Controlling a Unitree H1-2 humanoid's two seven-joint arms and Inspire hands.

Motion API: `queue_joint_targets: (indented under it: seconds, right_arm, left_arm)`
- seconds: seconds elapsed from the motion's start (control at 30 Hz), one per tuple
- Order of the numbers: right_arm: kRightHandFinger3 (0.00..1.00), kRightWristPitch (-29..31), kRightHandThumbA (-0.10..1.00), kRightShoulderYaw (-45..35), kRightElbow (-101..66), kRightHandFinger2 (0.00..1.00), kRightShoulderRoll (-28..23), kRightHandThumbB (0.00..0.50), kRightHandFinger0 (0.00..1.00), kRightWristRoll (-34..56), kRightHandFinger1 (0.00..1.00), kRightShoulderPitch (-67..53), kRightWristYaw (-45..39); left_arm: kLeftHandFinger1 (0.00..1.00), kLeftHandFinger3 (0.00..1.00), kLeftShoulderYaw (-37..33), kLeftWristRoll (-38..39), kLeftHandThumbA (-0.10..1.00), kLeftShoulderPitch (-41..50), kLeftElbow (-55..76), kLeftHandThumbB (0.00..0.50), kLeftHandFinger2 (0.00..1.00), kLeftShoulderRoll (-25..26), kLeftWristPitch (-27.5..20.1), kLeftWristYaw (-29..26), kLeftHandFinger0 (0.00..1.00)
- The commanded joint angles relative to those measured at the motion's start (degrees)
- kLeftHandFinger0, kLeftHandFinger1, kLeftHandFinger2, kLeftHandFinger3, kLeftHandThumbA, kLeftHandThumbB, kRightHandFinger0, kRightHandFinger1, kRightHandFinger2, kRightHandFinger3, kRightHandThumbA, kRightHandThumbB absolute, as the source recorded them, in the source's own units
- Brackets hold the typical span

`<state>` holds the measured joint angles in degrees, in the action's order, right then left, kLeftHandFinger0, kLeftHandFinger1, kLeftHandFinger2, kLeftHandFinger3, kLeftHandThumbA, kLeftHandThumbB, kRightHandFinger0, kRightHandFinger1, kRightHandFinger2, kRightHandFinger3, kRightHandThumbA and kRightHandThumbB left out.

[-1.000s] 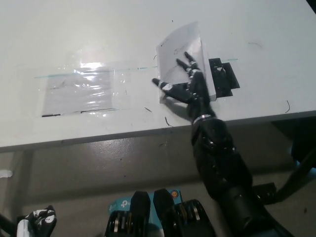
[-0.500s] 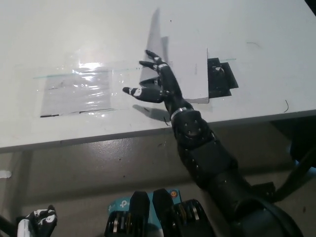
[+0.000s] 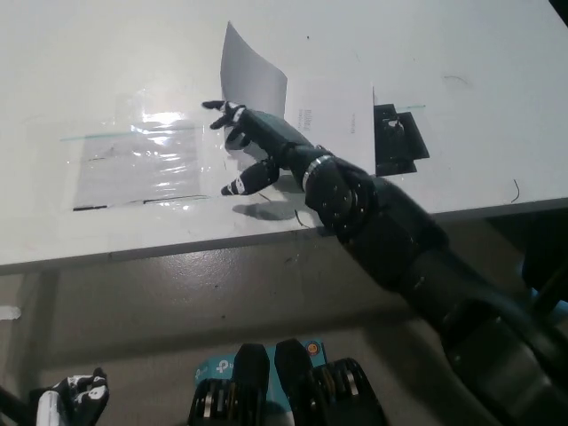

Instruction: The robot uses its right hand to slide under the cover of the book kept in the middle of the desk and open it

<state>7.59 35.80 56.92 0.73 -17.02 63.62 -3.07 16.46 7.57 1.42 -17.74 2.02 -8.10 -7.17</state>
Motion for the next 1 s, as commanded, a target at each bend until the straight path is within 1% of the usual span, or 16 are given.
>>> queue_joint_targets:
  seconds: [0.0, 0.07, 0.1, 0.13, 0.2, 0.27, 0.3, 0.43, 0.47, 0.6, 0.63, 0.67, 0.77, 0.8, 0.9, 0.97]
  right_arm:
    - [0.93, -0.9, 1.00, 4.5, -3.3, 0.62, -0.8, 0.244, 0.42, -7.4, 0.49, 4.8, -8.6]
    - [0.93, 0.3, 1.00, 5.5, -3.0, 0.63, -1.0, 0.235, 0.46, -8.0, 0.53, 5.0, -8.9]
    - [0.96, 0.3, 1.00, 6.3, -2.8, 0.74, -1.0, 0.248, 0.60, -8.6, 0.66, 5.3, -10.0]
    - [0.96, 1.4, 1.00, 7.2, -2.7, 0.79, -1.3, 0.247, 0.68, -9.4, 0.71, 5.7, -11.1]
    - [0.94, 2.2, 1.00, 8.8, -1.8, 0.80, -0.9, 0.272, 0.65, -11.4, 0.71, 6.3, -10.6]
    - [0.91, 1.7, 1.00, 10.4, -1.3, 0.76, -0.5, 0.298, 0.58, -13.3, 0.65, 6.9, -11.5]
    - [0.91, 1.9, 1.00, 10.5, -1.8, 0.78, -1.0, 0.299, 0.61, -13.5, 0.67, 6.7, -11.6]
    - [0.85, 4.5, 1.00, 10.7, -4.2, 0.70, -4.7, 0.291, 0.53, -15.4, 0.59, 4.7, -10.9]
    - [0.85, 5.2, 1.00, 10.6, -3.6, 0.70, -4.8, 0.300, 0.54, -15.6, 0.61, 4.4, -10.8]
    - [0.91, 6.1, 1.00, 9.6, -2.8, 0.77, -4.0, 0.279, 0.63, -15.4, 0.68, 4.7, -11.5]
    - [0.91, 6.2, 1.00, 9.2, -2.3, 0.77, -3.8, 0.279, 0.64, -15.4, 0.68, 4.8, -11.5]
    - [0.91, 6.3, 1.00, 8.9, -1.9, 0.75, -3.8, 0.288, 0.59, -15.4, 0.65, 5.0, -11.3]
    - [0.91, 6.6, 1.00, 8.4, -1.4, 0.76, -3.6, 0.287, 0.60, -15.8, 0.66, 5.2, -11.5]
    - [0.92, 6.9, 1.00, 7.6, -2.0, 0.75, -3.9, 0.267, 0.55, -15.0, 0.63, 5.1, -12.5]
    - [0.96, 6.1, 1.00, 6.5, -3.2, 0.80, -4.2, 0.251, 0.59, -14.9, 0.66, 5.0, -14.0]
    - [0.98, 6.2, 1.00, 5.8, -3.5, 0.83, -4.2, 0.252, 0.65, -14.9, 0.72, 4.8, -14.6]
  left_arm:
    - [0.57, 0.69, -0.3, -1.0, 0.74, -0.3, 0.5, 0.006, 0.62, 0.9, -0.5, -0.6, 0.60]
    - [0.57, 0.68, -0.2, -0.9, 0.73, -0.5, 0.4, 0.008, 0.61, 1.1, -0.8, -0.5, 0.59]
    - [0.56, 0.69, -0.1, -1.0, 0.72, -0.6, 0.4, 0.009, 0.60, 1.3, -0.2, -0.8, 0.59]
    - [0.56, 0.69, -0.2, -1.0, 0.72, -0.5, 0.9, 0.000, 0.60, 1.3, 0.0, -0.7, 0.59]
    - [0.56, 0.67, 0.0, -1.0, 0.71, -0.1, 2.6, 0.000, 0.59, 2.1, 1.1, -0.5, 0.59]
    - [0.59, 0.68, 0.0, -1.1, 0.71, -0.2, 3.1, 0.000, 0.62, 3.0, 1.5, -0.2, 0.61]
    - [0.59, 0.68, -0.1, -0.9, 0.72, -0.6, 3.0, 0.000, 0.62, 3.2, 1.7, 0.1, 0.61]
    - [0.58, 0.68, -2.1, -1.1, 0.71, -1.9, 0.7, 0.005, 0.61, 1.0, 0.6, 0.0, 0.62]
    - [0.57, 0.67, -2.1, -0.9, 0.71, -2.1, -0.9, 0.024, 0.60, 1.0, -0.6, 0.2, 0.62]
    - [0.57, 0.70, -2.4, -1.6, 0.71, -1.5, -0.1, 0.012, 0.60, 1.3, -0.4, -0.5, 0.61]
    - [0.57, 0.70, -2.5, -2.0, 0.71, -1.4, 0.1, 0.012, 0.61, 1.3, -0.1, -0.8, 0.61]
    - [0.58, 0.70, -2.7, -2.2, 0.71, -1.6, -0.2, 0.006, 0.62, 1.6, -0.3, -0.6, 0.61]
    - [0.58, 0.70, -2.7, -1.9, 0.72, -1.6, -0.2, 0.005, 0.62, 1.5, 0.5, -0.8, 0.61]
    - [0.56, 0.66, -2.5, -1.5, 0.69, -1.4, -0.4, 0.000, 0.60, 1.2, -0.8, -0.6, 0.60]
    - [0.56, 0.66, -2.4, -1.4, 0.69, -1.3, -0.5, 0.009, 0.60, 1.0, -1.0, -0.7, 0.60]
    - [0.57, 0.67, -2.4, -1.5, 0.70, -1.3, -0.7, 0.005, 0.61, 1.1, -1.2, -0.7, 0.61]
